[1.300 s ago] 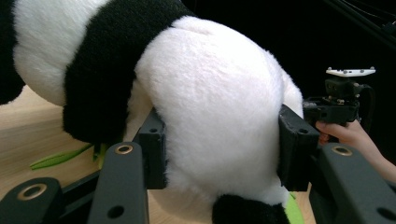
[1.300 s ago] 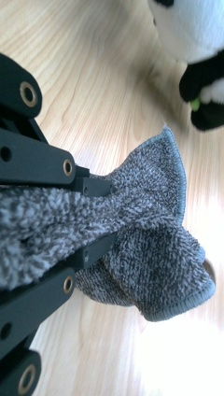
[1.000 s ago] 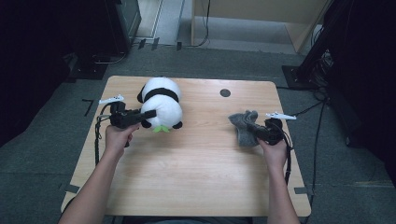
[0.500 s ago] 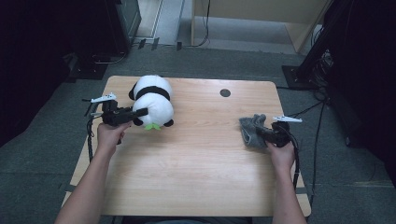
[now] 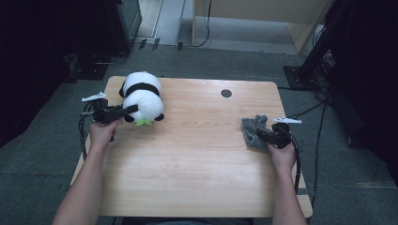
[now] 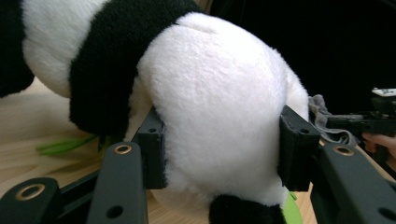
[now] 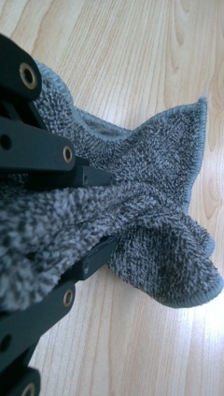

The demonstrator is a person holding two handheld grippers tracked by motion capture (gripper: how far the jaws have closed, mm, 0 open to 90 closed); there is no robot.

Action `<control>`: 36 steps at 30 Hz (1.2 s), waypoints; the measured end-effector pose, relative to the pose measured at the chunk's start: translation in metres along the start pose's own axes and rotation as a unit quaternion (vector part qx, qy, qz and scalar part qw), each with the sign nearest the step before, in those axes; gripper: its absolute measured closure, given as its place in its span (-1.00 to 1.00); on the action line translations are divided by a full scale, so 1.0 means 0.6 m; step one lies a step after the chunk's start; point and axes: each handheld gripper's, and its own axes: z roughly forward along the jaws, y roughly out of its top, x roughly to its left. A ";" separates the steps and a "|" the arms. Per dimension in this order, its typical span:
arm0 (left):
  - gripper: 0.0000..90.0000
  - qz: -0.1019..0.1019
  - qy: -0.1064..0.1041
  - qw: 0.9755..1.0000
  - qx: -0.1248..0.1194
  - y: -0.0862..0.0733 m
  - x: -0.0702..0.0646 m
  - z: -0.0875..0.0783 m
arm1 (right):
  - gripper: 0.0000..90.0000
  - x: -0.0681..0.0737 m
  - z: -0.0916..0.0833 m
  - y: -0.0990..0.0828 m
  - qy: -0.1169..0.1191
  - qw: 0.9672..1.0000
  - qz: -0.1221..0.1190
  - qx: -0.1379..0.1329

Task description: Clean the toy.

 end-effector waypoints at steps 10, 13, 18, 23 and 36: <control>-0.05 -0.001 0.051 0.998 0.031 -0.017 0.022 0.014 | 0.37 0.002 0.005 -0.003 -0.007 1.000 -0.012 0.002; -0.17 0.008 0.052 0.998 0.031 -0.017 0.020 0.015 | 0.34 0.002 0.005 -0.003 -0.006 1.000 -0.010 0.002; -0.44 0.021 0.052 0.998 0.036 -0.019 0.019 0.017 | 0.17 0.002 0.004 -0.003 -0.009 1.000 -0.009 0.002; -0.56 0.029 0.055 0.997 0.041 -0.018 0.016 0.016 | 0.01 0.003 0.001 -0.001 -0.014 1.000 -0.008 0.006; -0.63 0.042 0.113 0.990 0.075 -0.007 -0.019 0.011 | -0.23 0.019 -0.035 0.017 0.002 0.999 -0.006 -0.042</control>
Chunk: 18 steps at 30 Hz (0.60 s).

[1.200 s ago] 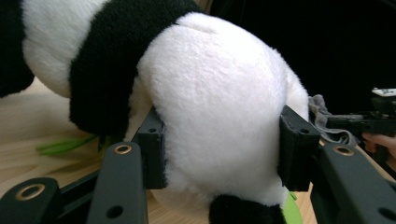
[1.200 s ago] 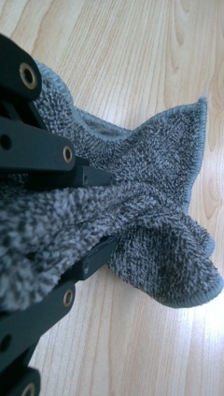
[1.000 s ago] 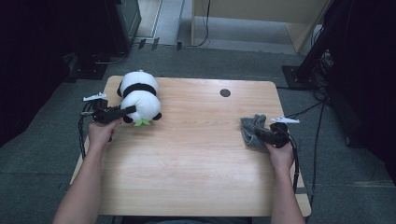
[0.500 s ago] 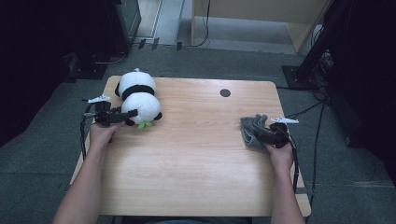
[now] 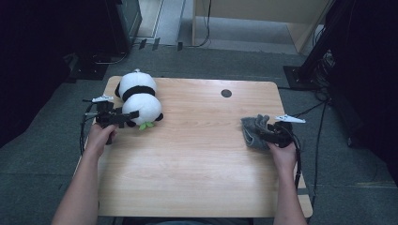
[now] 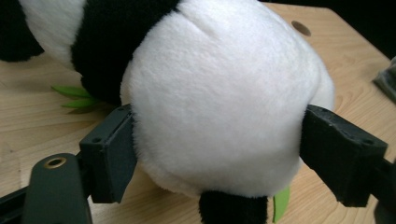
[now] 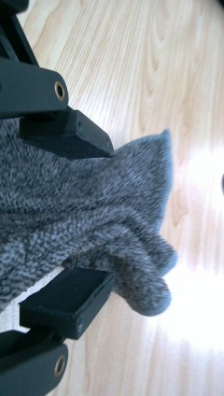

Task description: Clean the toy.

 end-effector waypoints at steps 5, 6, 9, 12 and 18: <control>-0.84 0.010 -0.006 1.000 -0.008 0.002 -0.004 -0.007 | -0.23 0.018 -0.012 0.009 0.006 1.000 -0.011 -0.012; -0.98 0.013 -0.010 1.000 -0.014 0.003 -0.006 -0.010 | -0.24 0.021 -0.013 0.010 0.007 1.000 -0.012 -0.012; -1.00 0.018 -0.010 0.999 -0.028 0.008 -0.013 -0.024 | -0.24 0.036 -0.017 0.013 0.009 1.000 -0.024 -0.010; -1.00 0.032 -0.005 0.999 -0.029 0.008 -0.028 -0.036 | -0.23 0.048 -0.022 0.013 0.014 0.999 -0.034 -0.012; -1.00 0.070 -0.009 0.997 -0.007 -0.003 -0.066 -0.040 | -0.23 0.078 -0.022 0.012 0.040 0.998 -0.034 -0.016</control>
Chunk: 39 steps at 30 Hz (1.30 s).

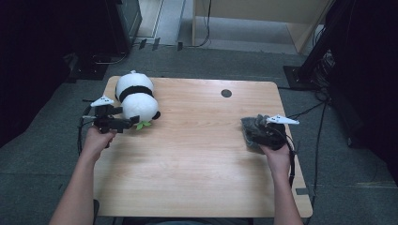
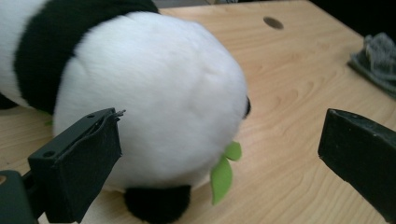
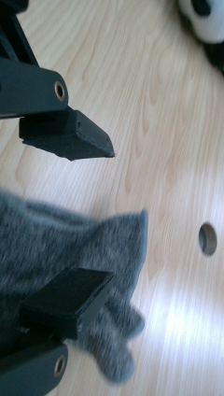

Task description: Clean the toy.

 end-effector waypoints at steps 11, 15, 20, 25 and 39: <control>-1.00 0.061 -0.036 0.997 -0.011 -0.020 -0.071 0.001 | -0.23 0.059 0.019 -0.009 0.031 0.999 -0.030 0.015; -0.93 0.073 -0.046 0.996 -0.013 -0.028 -0.094 0.014 | -0.23 0.071 0.020 -0.011 0.042 0.998 -0.032 0.015; -0.87 0.074 -0.069 0.995 -0.005 -0.037 -0.123 0.033 | -0.23 0.088 0.029 -0.015 0.059 0.997 -0.041 0.024; -0.83 0.090 -0.073 0.993 0.007 -0.049 -0.146 0.056 | -0.22 0.108 0.048 -0.020 0.076 0.995 -0.056 0.039; -0.71 0.108 -0.073 0.989 0.075 -0.083 -0.159 0.112 | -0.17 0.153 0.121 -0.040 0.129 0.986 -0.082 0.068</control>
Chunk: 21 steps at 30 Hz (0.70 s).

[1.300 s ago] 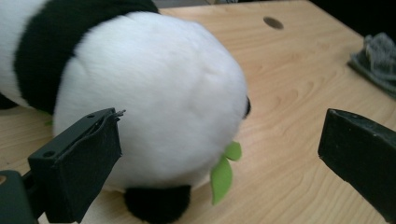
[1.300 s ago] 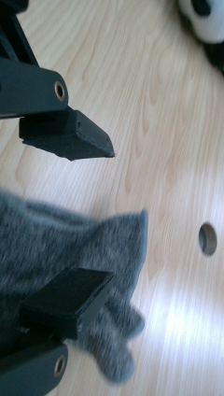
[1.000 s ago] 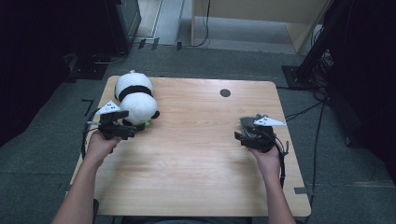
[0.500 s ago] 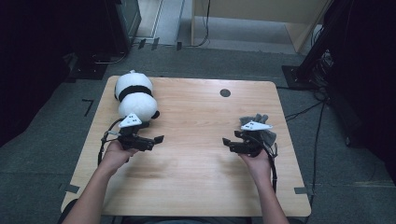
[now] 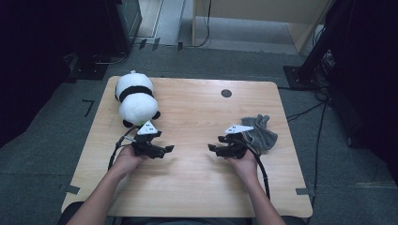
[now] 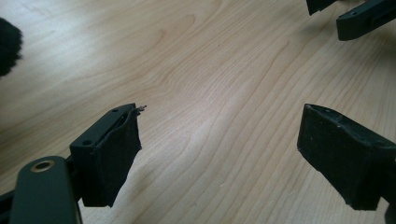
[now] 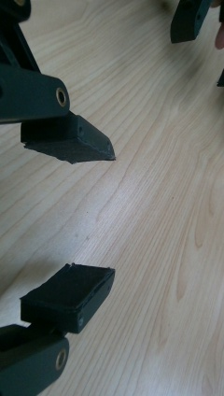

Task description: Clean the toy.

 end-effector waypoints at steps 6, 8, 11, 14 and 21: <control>-0.72 0.004 -0.001 1.000 0.022 -0.007 0.000 0.015 | -0.18 0.011 0.029 -0.003 -0.006 1.000 -0.017 0.016; -0.72 0.010 -0.002 1.000 0.030 -0.009 -0.001 0.023 | -0.18 0.019 0.037 -0.006 -0.017 0.999 -0.040 0.012; -0.72 0.022 -0.004 0.999 0.040 -0.013 -0.005 0.034 | -0.22 0.028 0.043 -0.005 -0.021 0.998 -0.057 0.010; -0.74 0.028 -0.009 0.999 0.038 -0.013 -0.010 0.037 | -0.31 0.036 0.050 -0.008 -0.028 0.997 -0.076 0.002; -0.75 0.050 0.009 0.998 0.040 -0.015 -0.016 0.040 | -0.48 0.046 0.058 -0.007 -0.034 0.994 -0.099 0.013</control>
